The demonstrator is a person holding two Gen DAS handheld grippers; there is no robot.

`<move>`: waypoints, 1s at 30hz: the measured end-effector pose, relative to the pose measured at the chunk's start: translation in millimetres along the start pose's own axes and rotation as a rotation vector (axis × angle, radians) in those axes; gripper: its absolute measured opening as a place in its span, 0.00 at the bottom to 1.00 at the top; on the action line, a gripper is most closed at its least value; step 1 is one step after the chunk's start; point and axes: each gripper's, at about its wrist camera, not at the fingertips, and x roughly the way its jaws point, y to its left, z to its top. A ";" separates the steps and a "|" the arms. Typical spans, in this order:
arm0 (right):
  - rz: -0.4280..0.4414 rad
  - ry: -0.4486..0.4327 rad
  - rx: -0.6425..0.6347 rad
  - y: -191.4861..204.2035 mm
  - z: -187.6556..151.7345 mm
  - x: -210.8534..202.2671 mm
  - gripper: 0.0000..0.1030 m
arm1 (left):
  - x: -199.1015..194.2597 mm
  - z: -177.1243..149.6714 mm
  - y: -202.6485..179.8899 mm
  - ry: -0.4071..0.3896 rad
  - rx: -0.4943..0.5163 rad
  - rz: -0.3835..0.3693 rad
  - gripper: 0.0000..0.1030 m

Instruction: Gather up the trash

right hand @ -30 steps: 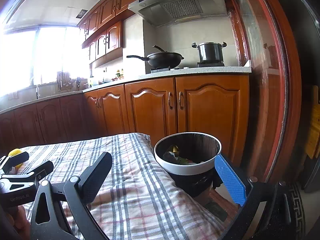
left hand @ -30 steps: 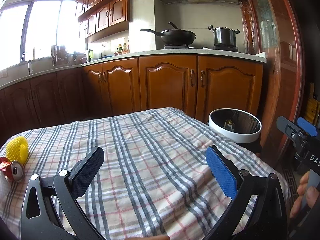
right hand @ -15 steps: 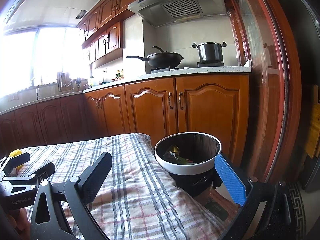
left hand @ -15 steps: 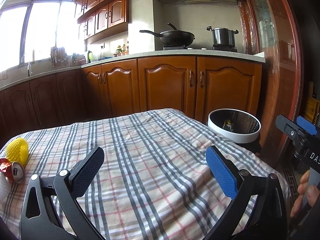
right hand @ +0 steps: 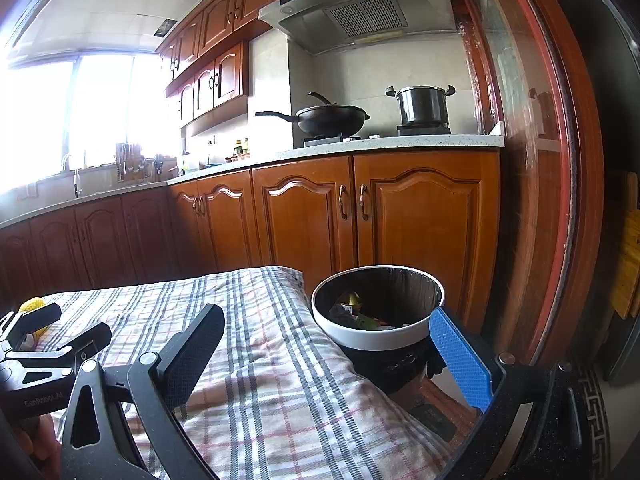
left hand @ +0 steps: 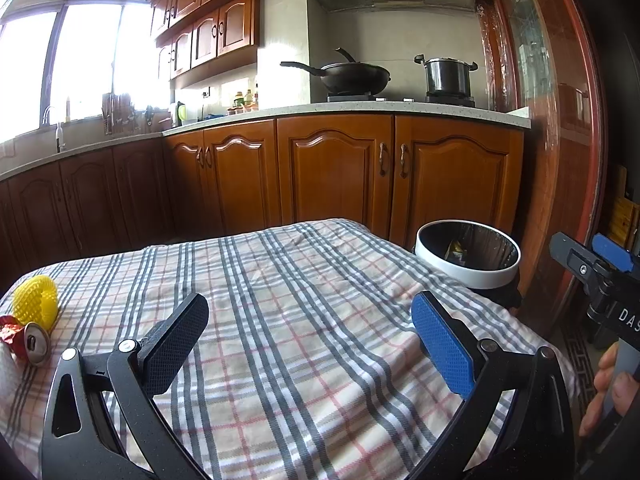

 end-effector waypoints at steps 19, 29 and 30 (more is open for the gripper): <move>0.004 0.000 -0.002 1.2 1.0 -0.9 1.00 | -3.5 1.6 -1.9 -0.004 0.005 0.009 1.00; 0.005 0.000 0.001 1.3 0.3 -1.5 1.00 | -3.0 2.1 -2.5 -0.003 0.007 0.007 1.00; 0.005 -0.001 0.001 1.6 0.1 -1.7 1.00 | -3.0 2.3 -2.5 -0.003 0.008 0.007 1.00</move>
